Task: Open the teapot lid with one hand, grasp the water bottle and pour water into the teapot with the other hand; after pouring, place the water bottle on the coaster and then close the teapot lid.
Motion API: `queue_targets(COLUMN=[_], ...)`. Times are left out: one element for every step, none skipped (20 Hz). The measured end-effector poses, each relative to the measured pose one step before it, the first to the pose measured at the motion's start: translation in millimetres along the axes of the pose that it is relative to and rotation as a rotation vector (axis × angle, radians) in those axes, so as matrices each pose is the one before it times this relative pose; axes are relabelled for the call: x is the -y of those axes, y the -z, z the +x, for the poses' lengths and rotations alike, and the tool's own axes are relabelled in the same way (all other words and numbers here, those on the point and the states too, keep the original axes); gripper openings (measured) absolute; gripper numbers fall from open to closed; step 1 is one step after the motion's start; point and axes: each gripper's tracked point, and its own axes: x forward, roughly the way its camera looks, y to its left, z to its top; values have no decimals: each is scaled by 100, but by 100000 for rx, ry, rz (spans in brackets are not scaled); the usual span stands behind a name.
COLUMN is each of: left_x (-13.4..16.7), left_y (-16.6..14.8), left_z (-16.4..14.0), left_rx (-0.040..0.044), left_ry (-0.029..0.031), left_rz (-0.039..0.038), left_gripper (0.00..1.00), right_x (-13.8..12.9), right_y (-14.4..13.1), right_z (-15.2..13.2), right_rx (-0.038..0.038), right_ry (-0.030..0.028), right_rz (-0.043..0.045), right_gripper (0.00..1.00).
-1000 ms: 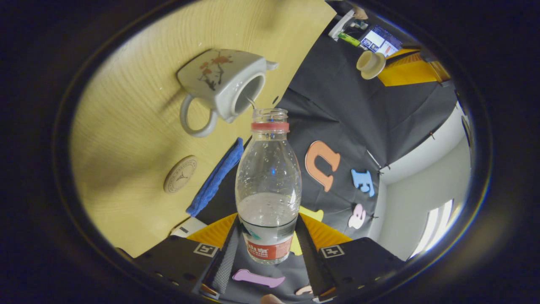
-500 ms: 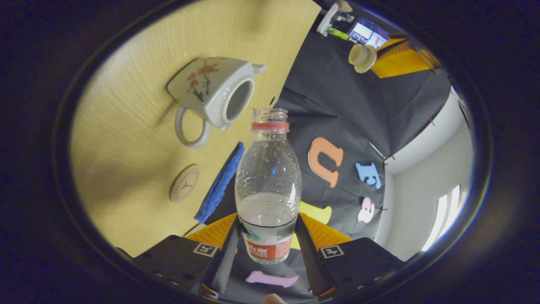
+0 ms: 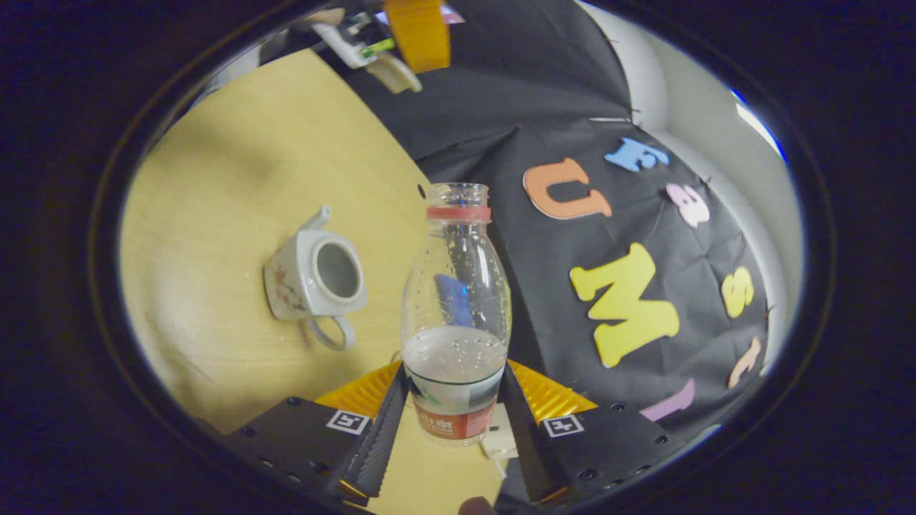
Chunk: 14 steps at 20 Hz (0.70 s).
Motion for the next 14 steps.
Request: queue_targets(left_x=[63, 84, 23, 90, 255, 410, 159, 242, 158, 33, 133, 154, -20, 7], left_y=[-151, -26, 129, 0, 20, 131, -5, -55, -110, -44, -29, -79, 24, 24], left_z=[-79, 33, 9, 15, -46, 28, 25, -9, 48, -80, -97, -17, 28, 37], left_rx=[342, 83, -89, -66, -196, -278, -50, -6, 149, 260, 143, 88, 137, -49], left_ry=[62, 226, 72, 301, 543, 1127, 639, 537, 277, 192, 558, 644, -36, -189], left_rz=[39, 86, -52, 58, -28, -189, -115, 319, 331, -152, -645, -556, -59, 277], left_gripper=[3, 3, 3, 3, 3, 3, 3, 3, 3, 3, 3, 3, 3, 3], right_x=[137, 272, 525, 783, 678, 563, 500, 678, 844, 852, 871, 856, 663, 538], right_y=[-565, -656, -794, -871, -723, -674, -615, -575, -541, -616, -298, -218, 65, 69], right_z=[-370, -466, -401, -364, -561, 122, -65, 167, 175, 363, 586, 699, 743, 845], right_rx=[1398, 2485, 2013, 2454, 1840, 1562, 1167, 605, 960, 593, 303, -7, 11, -327], right_ry=[-2448, -2182, -743, -107, -100, -1013, -1252, -438, 245, 362, 760, 919, 450, 638], right_rz=[11012, 10458, 9337, 8245, 7772, 8379, 8635, 7690, 6152, 4689, 3810, 3203, 3386, 2842], right_gripper=[76, 75, 75, 73, 75, 75, 75, 75, 75, 72, 72, 74, 72, 72])
